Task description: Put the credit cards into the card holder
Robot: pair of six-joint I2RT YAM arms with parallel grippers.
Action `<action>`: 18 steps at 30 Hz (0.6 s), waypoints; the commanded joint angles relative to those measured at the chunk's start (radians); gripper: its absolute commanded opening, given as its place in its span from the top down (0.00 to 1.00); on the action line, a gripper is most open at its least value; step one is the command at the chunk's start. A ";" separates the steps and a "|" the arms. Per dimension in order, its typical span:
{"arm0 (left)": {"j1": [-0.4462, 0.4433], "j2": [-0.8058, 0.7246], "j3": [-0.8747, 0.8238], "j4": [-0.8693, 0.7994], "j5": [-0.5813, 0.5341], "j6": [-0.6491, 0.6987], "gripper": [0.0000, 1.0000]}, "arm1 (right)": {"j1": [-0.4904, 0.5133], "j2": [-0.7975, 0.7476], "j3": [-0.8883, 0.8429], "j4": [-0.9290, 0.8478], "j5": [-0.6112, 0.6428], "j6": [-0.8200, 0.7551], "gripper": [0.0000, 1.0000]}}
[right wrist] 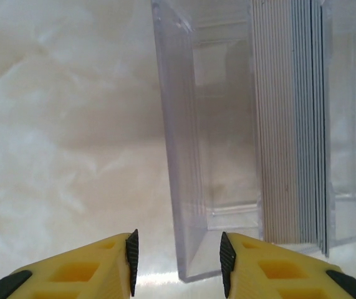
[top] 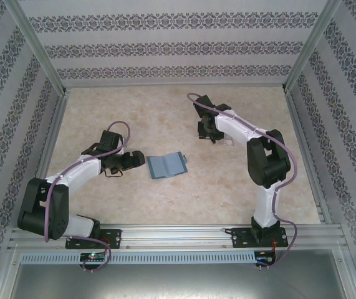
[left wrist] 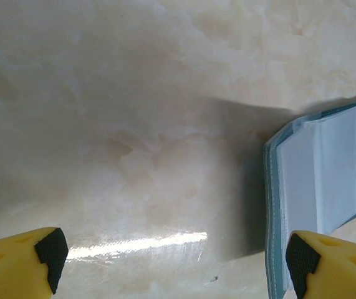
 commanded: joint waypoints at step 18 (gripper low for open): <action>-0.012 0.015 0.025 0.029 0.046 0.013 0.07 | -0.081 -0.114 0.011 -0.051 0.070 -0.372 0.31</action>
